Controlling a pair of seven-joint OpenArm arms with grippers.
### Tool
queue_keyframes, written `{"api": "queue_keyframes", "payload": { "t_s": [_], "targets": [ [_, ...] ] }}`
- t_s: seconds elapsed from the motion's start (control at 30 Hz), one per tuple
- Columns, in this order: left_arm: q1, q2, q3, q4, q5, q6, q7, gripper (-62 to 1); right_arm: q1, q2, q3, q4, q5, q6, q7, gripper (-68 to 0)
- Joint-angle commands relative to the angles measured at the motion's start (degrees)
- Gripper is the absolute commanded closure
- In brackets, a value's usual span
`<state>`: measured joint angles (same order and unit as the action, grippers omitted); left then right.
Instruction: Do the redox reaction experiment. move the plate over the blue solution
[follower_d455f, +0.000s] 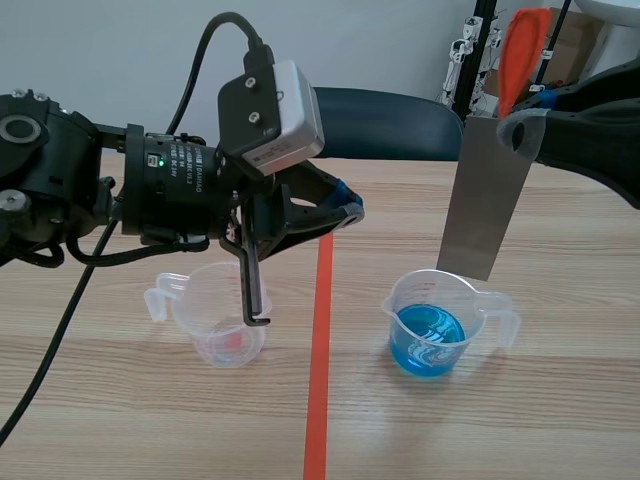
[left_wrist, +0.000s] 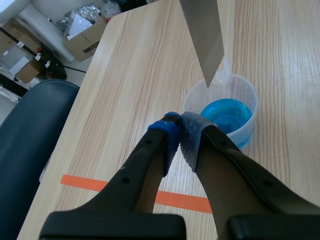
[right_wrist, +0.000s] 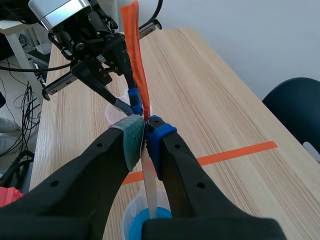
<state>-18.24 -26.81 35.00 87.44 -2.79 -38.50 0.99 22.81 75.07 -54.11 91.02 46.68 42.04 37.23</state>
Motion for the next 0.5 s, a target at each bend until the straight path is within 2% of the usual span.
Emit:
{"api": "queue_keyframes", "payload": {
  "t_s": [0.0,0.47],
  "targets": [
    [-1.01,0.48,0.68,0.09,-0.57,-0.09,-0.76,-2.7,0.68,0.94,0.85,0.48,0.83,0.68,1.29,-0.4],
    [-2.16,2.32,2.91,-1.57,-0.55,-0.28,-0.68,-2.7,0.68,0.94,0.85,0.48,0.85,0.68,1.27,-0.4]
  ]
}}
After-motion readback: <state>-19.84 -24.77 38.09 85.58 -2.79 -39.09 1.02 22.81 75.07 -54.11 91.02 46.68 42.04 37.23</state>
